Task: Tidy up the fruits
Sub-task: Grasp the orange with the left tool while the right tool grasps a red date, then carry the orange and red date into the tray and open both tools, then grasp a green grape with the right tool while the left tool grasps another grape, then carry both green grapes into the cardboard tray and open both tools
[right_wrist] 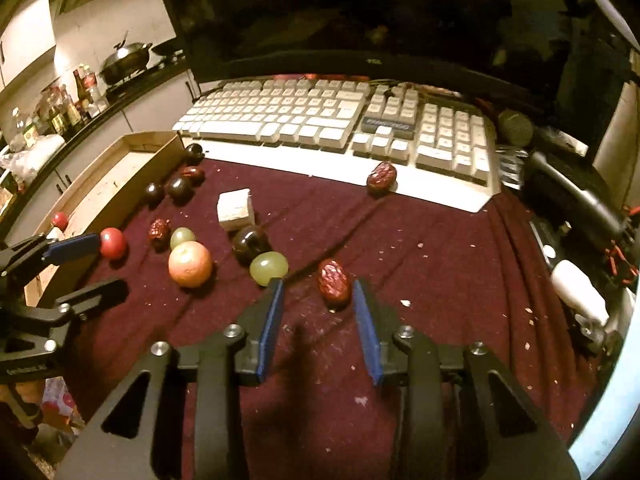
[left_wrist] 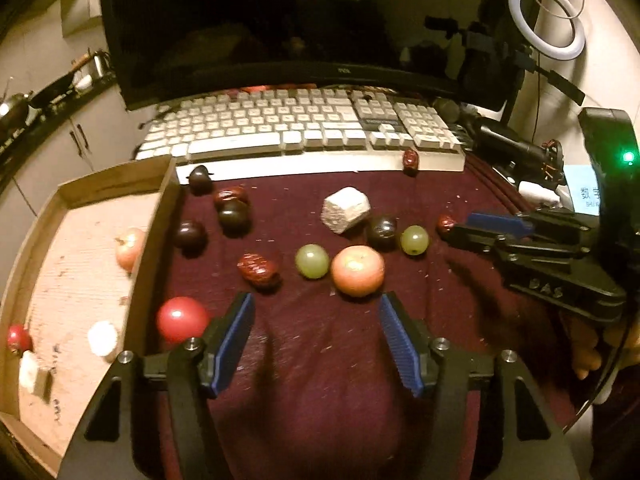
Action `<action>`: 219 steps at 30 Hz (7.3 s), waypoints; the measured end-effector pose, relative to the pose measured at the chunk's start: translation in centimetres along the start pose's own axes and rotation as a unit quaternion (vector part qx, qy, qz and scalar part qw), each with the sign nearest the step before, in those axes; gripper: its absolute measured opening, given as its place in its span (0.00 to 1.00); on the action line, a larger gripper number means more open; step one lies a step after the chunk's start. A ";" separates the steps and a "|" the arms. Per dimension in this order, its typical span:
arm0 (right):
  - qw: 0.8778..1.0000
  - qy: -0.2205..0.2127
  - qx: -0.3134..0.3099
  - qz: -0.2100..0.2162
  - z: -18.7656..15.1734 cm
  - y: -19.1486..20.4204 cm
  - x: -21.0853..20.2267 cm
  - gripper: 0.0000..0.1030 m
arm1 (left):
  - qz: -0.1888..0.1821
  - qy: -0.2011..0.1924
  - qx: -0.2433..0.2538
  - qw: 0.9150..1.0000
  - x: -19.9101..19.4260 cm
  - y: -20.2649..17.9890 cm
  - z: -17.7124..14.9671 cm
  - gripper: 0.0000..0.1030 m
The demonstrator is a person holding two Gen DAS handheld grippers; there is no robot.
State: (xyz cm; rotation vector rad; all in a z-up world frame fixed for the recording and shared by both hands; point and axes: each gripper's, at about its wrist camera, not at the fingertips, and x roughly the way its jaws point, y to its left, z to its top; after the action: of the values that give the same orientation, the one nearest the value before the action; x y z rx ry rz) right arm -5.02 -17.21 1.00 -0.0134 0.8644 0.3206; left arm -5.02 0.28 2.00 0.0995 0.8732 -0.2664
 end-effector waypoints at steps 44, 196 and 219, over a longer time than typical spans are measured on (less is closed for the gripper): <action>0.997 -0.039 0.061 0.028 0.0 -2.5 1.1 0.19 | 0.074 -0.050 0.012 0.996 -1.4 -0.7 2.1 0.32; 0.998 0.008 -0.029 0.061 0.9 1.7 3.1 0.24 | -0.023 0.033 0.050 0.998 5.0 -0.3 3.0 0.20; 0.989 -0.082 -0.034 0.117 3.4 9.7 -0.7 0.24 | 0.066 -0.126 -0.068 0.988 -10.2 9.8 -0.8 0.20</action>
State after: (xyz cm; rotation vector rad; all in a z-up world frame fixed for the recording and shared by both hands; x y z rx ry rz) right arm -5.72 -7.66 4.89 0.0505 0.6928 0.5649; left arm -9.21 11.78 9.14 -0.0030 0.6285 -0.0916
